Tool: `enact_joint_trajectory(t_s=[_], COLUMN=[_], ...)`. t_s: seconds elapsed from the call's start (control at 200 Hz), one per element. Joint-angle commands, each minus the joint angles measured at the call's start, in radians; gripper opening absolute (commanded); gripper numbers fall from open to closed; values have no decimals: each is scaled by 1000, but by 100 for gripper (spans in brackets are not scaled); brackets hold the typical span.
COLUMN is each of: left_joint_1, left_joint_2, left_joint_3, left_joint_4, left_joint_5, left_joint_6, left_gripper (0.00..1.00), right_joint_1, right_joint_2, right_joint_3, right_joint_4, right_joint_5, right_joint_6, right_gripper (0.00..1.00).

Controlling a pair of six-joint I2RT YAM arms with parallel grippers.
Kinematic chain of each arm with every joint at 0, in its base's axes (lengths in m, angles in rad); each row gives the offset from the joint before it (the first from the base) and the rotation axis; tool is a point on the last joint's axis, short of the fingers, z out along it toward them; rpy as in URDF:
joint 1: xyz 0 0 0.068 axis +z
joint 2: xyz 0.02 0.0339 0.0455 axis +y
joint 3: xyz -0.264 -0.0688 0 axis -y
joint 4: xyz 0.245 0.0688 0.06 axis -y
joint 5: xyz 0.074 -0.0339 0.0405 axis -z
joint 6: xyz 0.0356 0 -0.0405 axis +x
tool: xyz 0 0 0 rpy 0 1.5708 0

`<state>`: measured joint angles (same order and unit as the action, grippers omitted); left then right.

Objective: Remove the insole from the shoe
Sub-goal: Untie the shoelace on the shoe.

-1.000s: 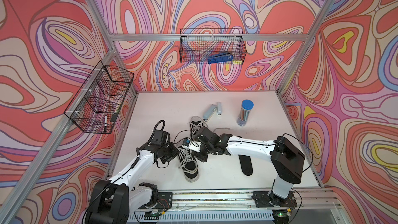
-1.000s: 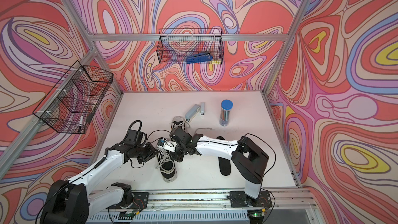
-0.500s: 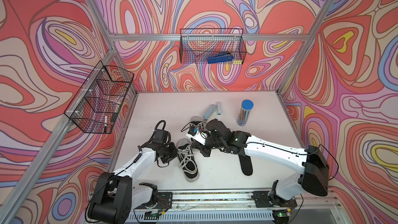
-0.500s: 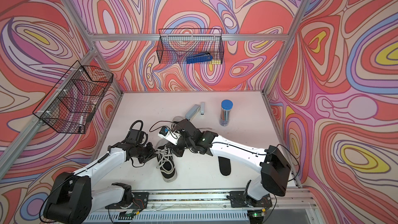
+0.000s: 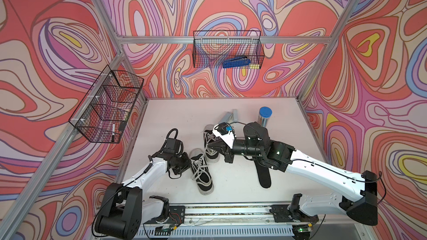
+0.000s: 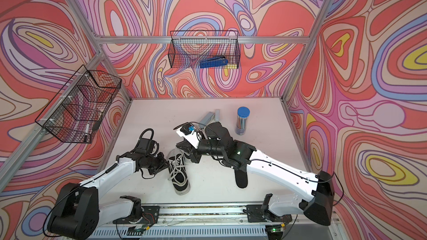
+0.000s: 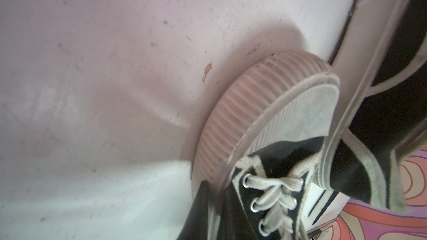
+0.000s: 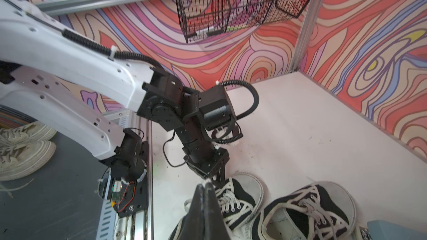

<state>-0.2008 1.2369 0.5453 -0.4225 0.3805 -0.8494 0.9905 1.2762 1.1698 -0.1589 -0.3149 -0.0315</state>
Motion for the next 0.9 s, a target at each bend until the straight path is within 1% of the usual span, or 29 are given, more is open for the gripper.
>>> enact_joint_trajectory(t_s=[0.0,0.145,0.225,0.3,0.371,0.396,0.451,0.496,0.581,0.681,0.751,0.831,0.861,0.891], left_joint_1=[0,0,1,0,0,0,0,0,0,2,1,3,1,2], left_joint_2=[86,108,116,110,77,58,-10,-83,-228,-389,-489,-572,-594,-608], left_joint_3=[-51,-44,-40,-38,-39,-1,10,20,50,81,90,104,110,115], left_joint_4=[22,26,32,26,9,-3,-42,-94,-233,-408,-496,-571,-583,-591], left_joint_5=[-91,-97,-93,-94,-107,-119,-158,-213,-351,-518,-586,-622,-620,-613], left_joint_6=[7,10,10,9,1,-7,-32,-55,-100,-166,-196,-215,-210,-203], left_gripper=[13,13,13,12,13,14,18,22,28,31,33,34,35,35], right_joint_1=[-4,-4,-3,-3,-3,-3,-3,-3,-4,-10,-23,-35,-38,-43], right_joint_2=[2,-28,-39,3,84,119,208,286,435,604,708,809,834,850], right_joint_3=[-22,-58,-73,-54,-22,-9,36,79,175,285,361,452,481,502], right_joint_4=[90,189,236,225,214,213,198,184,155,124,81,-9,-47,-76], right_joint_5=[-11,-1,46,92,133,150,177,192,203,216,213,217,214,212], right_joint_6=[31,40,36,33,51,58,81,82,81,73,85,83,77,71], right_gripper=[0,0,0,0,0,0,0,0,0,0,0,0,7,17])
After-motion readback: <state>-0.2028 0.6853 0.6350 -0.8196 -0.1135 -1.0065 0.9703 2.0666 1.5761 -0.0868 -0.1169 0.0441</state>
